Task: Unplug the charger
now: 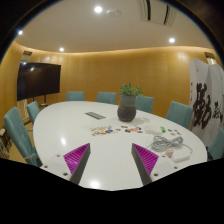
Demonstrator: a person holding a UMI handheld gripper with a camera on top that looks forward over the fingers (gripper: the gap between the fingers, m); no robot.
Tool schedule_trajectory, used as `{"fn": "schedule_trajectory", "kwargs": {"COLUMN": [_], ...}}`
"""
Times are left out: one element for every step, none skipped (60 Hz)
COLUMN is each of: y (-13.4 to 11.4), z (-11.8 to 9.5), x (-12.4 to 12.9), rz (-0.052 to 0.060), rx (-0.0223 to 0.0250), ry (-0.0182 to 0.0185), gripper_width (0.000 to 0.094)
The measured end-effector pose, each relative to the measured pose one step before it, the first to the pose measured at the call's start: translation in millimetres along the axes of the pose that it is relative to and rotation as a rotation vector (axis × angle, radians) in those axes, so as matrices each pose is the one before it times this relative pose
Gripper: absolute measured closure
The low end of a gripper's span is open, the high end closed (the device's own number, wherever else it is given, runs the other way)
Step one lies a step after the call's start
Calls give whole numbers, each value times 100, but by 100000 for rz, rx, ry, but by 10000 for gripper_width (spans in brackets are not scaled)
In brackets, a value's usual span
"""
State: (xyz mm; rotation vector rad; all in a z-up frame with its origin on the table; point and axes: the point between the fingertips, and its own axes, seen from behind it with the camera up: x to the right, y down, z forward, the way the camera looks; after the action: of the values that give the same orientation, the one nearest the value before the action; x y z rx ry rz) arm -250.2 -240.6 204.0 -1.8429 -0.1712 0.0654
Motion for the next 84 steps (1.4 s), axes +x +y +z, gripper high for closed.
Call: {"fn": "schedule_trajectory", "kwargs": {"y": [95,128,136,227,338,1001,307,406,466,469,478,-98,524,545,472,546,544,544,540,532,529,87,535,506,520,494,481,452,447,414,379,258,283,173,172,150,106,57,7,-23,-240,-115,-132,-224,-251,-287,-284,-248,-230,-303,-305,-260,-244,-244,-200,-143,-162,-161,-65,-155,-61,-44,-41,-42,-30,-41,46,2,110,109,156,-137,-410,-247,-133,49,31,95,-8,76,49,24,4,28], "z": [-31,-26,-21,-9,-96,284,47,36,40,32,45,-304,48,134,78,96,79,83,66,75,83,-82,108,-16,169,179,165,176,162,225,210,165,295,323,356,400,410,459,456,434,335,559,538,535,583,562,621,625,626,594,560,591,646,626,642,628,586,603,635,529,657,482,455,449,467,452,503,367,427,318,303,185,121,112,81,114,62,43,99,-124,54,-70,-20,3], "x": [19,60,90,144,100,626,203,244,275,271,298,-51,350,404,322,393,450,454,452,462,461,195,560,632,596,597,650,665,678,726,736,729,781,787,845,897,892,943,889,875,740,708,712,665,629,578,538,468,413,310,312,266,206,214,242,186,97,13,-157,-35,-16,-41,-73,-143,-133,-167,-215,-35,-65,85,97,143,123,109,116,423,226,-64,2,-21,5,-21,11,-4], "rz": [-19,-13,14,70,78,-19,61,86,152,128,123,225,172,67,117,156,253,216,215,187,266,386,325,198,277,385,424,389,276,192,162,182,254,255,266,283,368,439,534,489,404,491,573,588,639,498,338,176,86,52,-48,-35,-85,-26,27,81,162,237,226,336,342,388,371,318,203,176,240,323,356,409,476,239,271,307,451,431,254,170,139,-260,-636,-675,-681,-309], "rx": [-259,-251,-230,-312,-370,110,-427,-419,-389,-357,-316,-991,-409,-250,-528,-495,-467,-455,-571,-653,-652,-1180,-669,-803,-889,-842,-746,-709,-678,-679,-701,-724,-405,-201,-13,15,59,62,103,218,47,379,417,434,590,604,530,332,171,37,75,275,373,247,70,-73,-63,-28,123,-105,-267,-324,-325,-290,-207,-114,70,-284,-509,-684,-698,172,1257,767,356,2,-277,-344,-198,-218,-558,-345,-228,-282], "ry": [-8,4,-7,2,119,-208,19,-3,17,29,86,382,157,41,259,316,321,280,330,307,268,539,293,295,410,428,525,586,639,683,769,824,847,892,980,1083,1231,1272,1278,1100,894,673,759,673,661,555,416,353,301,390,175,59,5,119,305,318,93,-134,-1,-248,-245,-245,-220,-312,-359,-442,-330,-101,240,374,490,772,721,594,643,1355,1165,-159,-587,-242,-240,-281,-177,-344], "gripper_width": [68,70,69,70,70,69,71,68,69,69,70,73,70,69,71,69,70,71,71,71,70,68,68,70,71,69,70,68,70,70,70,67,71,67,69,68,65,65,67,65,63,57,57,56,56,58,59,58,57,56,61,58,57,58,60,62,67,65,64,69,69,72,81,89,100,116,140,175,219,256,299,330,372,417,475,510,564,583,584,596,599,600,610,611]}}
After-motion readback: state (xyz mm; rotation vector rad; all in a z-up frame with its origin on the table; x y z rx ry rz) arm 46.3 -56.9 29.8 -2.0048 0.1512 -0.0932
